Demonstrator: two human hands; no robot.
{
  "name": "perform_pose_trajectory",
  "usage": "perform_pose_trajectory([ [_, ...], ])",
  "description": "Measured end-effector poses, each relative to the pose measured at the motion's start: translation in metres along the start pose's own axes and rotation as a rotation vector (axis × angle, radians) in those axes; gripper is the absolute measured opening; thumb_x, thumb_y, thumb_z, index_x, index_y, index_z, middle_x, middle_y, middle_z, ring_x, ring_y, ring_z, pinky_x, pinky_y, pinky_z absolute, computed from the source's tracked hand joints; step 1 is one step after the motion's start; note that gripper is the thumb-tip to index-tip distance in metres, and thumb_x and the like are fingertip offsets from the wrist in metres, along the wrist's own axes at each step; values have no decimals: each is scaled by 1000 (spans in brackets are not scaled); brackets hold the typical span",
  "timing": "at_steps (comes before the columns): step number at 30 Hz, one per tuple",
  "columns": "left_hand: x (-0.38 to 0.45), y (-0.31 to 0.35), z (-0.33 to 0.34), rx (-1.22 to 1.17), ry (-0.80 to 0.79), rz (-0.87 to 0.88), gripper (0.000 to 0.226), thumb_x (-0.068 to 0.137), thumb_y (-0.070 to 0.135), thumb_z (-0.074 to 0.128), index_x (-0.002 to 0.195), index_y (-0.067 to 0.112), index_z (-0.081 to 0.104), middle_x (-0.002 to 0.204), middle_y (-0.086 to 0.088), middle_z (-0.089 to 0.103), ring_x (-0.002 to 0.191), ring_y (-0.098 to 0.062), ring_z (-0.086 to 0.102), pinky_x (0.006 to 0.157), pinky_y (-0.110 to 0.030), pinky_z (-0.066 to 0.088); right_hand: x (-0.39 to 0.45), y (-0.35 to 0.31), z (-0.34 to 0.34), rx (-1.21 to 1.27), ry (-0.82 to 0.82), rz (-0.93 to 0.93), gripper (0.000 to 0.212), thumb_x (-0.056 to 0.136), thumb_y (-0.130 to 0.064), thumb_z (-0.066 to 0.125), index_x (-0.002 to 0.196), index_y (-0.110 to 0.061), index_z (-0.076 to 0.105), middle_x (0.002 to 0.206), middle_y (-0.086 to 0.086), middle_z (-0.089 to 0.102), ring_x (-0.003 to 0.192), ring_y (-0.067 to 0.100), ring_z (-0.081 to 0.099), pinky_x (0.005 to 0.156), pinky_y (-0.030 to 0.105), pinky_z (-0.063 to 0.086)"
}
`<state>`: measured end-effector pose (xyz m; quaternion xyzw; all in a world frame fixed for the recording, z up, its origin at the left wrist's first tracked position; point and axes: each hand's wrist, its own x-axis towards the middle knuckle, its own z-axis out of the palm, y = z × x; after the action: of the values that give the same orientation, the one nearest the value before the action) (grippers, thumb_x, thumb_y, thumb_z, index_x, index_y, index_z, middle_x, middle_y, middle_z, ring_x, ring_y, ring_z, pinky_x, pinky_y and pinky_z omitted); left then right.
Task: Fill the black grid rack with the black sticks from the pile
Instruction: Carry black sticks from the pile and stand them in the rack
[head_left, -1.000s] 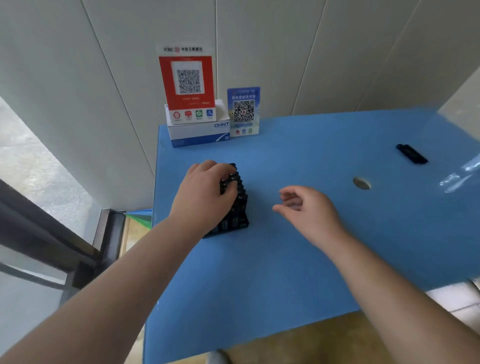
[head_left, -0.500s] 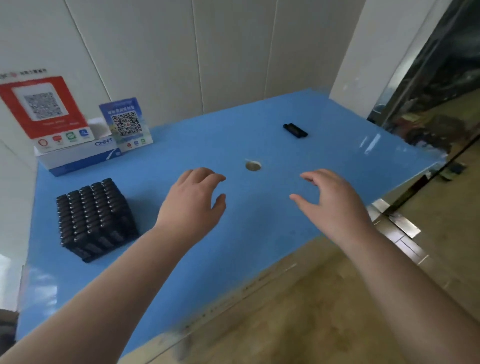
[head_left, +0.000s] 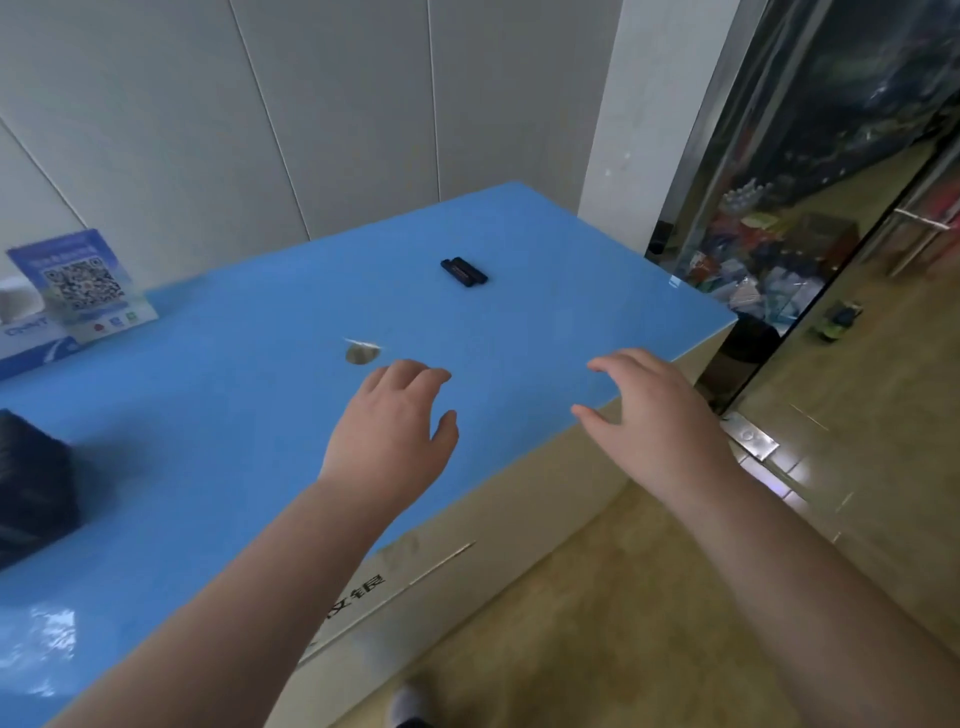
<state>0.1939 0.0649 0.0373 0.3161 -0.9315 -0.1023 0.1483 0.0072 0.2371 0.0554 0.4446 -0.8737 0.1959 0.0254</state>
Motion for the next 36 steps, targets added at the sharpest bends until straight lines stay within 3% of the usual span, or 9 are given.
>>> perform_pose_trajectory([
  [8, 66, 9, 25, 7, 19, -34, 49, 95, 40, 52, 141, 22, 49, 137, 1, 50, 129, -22, 42, 108, -31, 33, 61, 34, 14, -29, -13, -23, 50, 91, -39, 68, 135, -19, 56, 131, -4, 58, 121, 19, 54, 101, 34, 45],
  [19, 192, -23, 55, -20, -23, -80, 47, 95, 39, 52, 138, 20, 51, 134, -1, 51, 127, -25, 44, 103, -36, 40, 178, 52, 39, -11, -72, -8, 43, 91, -40, 66, 131, -24, 58, 128, -9, 56, 121, 16, 53, 96, 35, 49],
  [28, 245, -45, 84, -40, -102, -243, 42, 96, 37, 51, 134, 20, 53, 133, 2, 52, 125, -23, 46, 97, -36, 44, 253, 71, 74, 33, -136, -84, 40, 89, -37, 69, 125, -21, 62, 124, -6, 60, 118, 19, 56, 95, 34, 48],
  [36, 311, -47, 113, -81, -167, -535, 29, 96, 35, 47, 111, 13, 59, 114, -3, 56, 100, -25, 54, 78, -32, 41, 318, 90, 108, 118, -216, -237, 38, 87, -34, 71, 121, -19, 65, 118, -3, 63, 113, 21, 59, 96, 37, 49],
])
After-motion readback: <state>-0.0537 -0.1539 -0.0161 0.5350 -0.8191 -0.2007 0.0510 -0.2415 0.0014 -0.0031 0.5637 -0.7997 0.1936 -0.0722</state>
